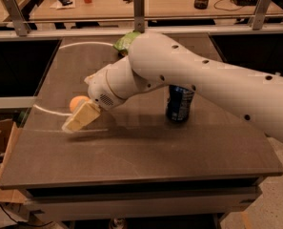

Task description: Pick orange

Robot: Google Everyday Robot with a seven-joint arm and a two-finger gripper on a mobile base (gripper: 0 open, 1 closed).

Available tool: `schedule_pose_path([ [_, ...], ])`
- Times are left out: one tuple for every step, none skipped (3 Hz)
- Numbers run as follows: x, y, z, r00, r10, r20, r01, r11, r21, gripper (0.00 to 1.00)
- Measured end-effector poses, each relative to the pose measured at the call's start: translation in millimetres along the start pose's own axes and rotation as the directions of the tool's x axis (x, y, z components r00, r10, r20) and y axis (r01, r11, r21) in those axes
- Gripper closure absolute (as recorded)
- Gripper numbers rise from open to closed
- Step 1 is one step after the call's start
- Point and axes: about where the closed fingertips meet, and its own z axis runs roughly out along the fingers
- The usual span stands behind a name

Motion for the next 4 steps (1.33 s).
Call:
schedule_pose_path([
  [-4,1,-1,1.000,-0.023,0.015,0.023,0.9997,-0.005,0.40],
  [-7,-3,-3,0.999,-0.042,0.027,0.042,0.9991,0.003,0.62],
  [-13,-9,-7,0.997,-0.066,0.042,0.066,0.9977,0.019,0.86],
  [-24,-18,-18,0.996,-0.069,0.062,0.065,0.9964,0.055,1.00],
])
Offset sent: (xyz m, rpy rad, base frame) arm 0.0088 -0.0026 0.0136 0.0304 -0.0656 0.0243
